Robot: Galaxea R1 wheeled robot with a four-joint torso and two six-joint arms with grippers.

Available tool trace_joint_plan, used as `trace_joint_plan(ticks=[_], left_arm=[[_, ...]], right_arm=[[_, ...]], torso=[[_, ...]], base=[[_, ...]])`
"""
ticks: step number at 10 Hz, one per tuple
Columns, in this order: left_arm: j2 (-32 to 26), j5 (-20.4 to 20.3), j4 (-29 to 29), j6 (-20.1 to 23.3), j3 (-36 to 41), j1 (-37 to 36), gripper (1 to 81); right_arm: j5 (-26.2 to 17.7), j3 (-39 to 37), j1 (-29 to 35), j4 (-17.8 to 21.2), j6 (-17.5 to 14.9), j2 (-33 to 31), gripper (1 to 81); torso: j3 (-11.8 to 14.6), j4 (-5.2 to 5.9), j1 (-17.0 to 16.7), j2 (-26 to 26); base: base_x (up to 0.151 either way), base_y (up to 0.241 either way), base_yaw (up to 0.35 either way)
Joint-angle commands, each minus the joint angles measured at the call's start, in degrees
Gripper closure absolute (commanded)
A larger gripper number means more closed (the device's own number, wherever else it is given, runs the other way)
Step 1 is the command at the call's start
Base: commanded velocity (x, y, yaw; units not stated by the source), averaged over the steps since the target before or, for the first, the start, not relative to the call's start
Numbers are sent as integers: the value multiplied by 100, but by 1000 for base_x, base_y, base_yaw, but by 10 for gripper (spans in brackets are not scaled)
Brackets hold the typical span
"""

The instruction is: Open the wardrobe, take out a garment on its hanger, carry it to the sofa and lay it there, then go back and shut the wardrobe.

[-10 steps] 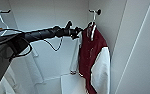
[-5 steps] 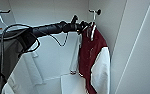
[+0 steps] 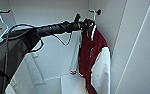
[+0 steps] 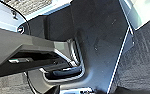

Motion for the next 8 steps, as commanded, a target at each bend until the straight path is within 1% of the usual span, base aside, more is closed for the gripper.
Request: trace_joint_plan(ticks=[1, 2, 3, 7, 8], left_arm=[[8, -270, -21, -31, -17, -1021, 10], [42, -506, -21, -31, -8, -943, 10], [103, -577, -12, -23, -16, -864, 10], [263, -621, 49, -23, -201, -758, 10], [271, -859, 49, -23, -201, -757, 10]], right_arm=[[-241, 26, 139, 38, 30, 10, 10], [-241, 34, 139, 38, 21, 27, 10], [-241, 34, 130, 38, 30, 27, 10], [-242, 34, 122, 38, 30, 45, 10], [-250, 34, 113, 38, 30, 45, 10]], torso=[[0, 0, -2, 0], [0, 0, 0, 0], [0, 0, 0, 0], [0, 0, 0, 0], [0, 0, 0, 0]], base=[[0, 0, 0], [0, 0, 0], [0, 0, 0], [0, 0, 0], [0, 0, 0]])
